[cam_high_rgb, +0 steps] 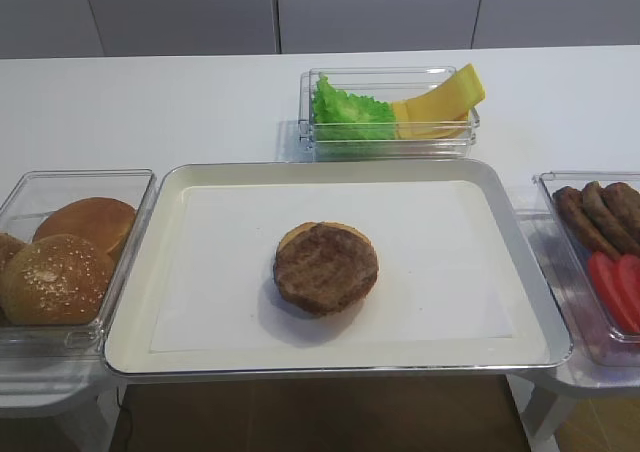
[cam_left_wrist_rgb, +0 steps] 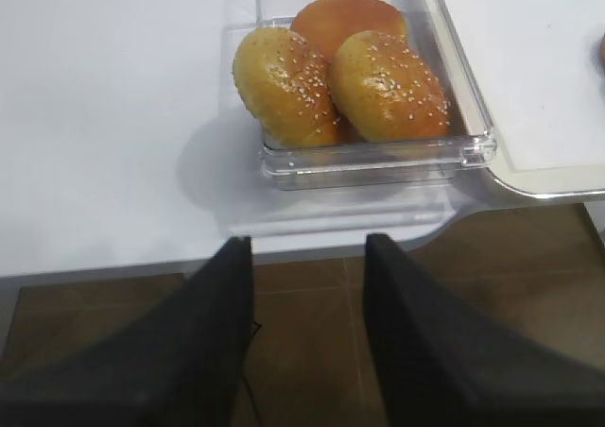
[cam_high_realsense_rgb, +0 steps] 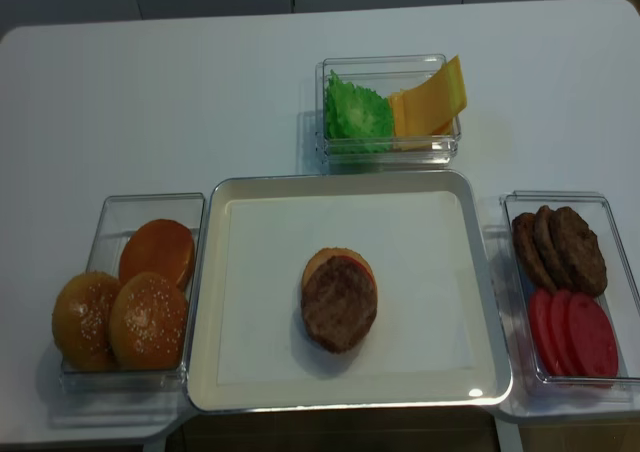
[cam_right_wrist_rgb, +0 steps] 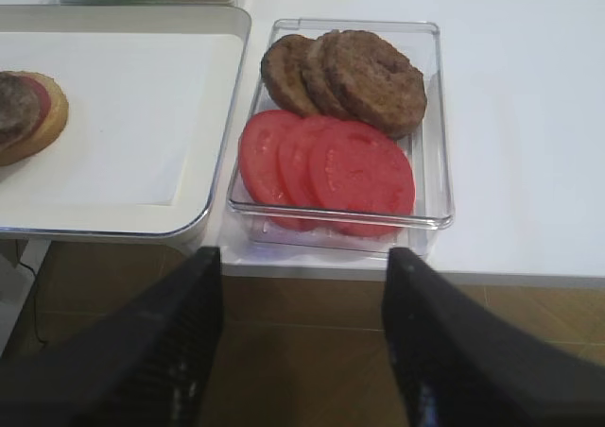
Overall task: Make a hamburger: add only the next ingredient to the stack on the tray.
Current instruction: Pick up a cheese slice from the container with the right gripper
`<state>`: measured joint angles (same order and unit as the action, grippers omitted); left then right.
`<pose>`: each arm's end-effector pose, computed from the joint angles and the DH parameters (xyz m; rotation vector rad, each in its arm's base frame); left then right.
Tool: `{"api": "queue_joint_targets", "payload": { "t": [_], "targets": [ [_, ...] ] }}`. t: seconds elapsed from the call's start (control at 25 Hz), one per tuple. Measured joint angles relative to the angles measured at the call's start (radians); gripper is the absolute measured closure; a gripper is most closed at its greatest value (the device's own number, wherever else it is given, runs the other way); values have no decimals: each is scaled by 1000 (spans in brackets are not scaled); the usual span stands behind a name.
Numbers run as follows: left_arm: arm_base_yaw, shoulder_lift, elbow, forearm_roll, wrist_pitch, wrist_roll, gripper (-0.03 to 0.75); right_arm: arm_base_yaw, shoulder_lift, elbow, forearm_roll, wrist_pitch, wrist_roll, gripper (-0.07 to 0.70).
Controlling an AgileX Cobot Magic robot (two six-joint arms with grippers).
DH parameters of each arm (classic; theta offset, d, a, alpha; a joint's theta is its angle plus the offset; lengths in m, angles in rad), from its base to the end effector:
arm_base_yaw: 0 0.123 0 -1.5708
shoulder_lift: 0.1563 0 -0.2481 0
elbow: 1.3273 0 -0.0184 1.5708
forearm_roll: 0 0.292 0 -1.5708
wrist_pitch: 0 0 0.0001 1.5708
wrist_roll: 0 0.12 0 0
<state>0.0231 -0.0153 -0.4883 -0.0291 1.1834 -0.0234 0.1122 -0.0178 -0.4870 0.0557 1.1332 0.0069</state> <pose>0.0861 -0.0012 0.2687 -0.0467 2.1627 -0.0357 0.0878 0.0160 0.2737 -0.1164 2.1105 0.1385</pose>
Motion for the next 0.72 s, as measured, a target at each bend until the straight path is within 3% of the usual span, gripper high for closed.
{"api": "queue_joint_targets", "payload": {
  "t": [0.72],
  "targets": [
    [0,0,0,0,0,0,422,0,0,0,0,0,0,204]
  ]
}}
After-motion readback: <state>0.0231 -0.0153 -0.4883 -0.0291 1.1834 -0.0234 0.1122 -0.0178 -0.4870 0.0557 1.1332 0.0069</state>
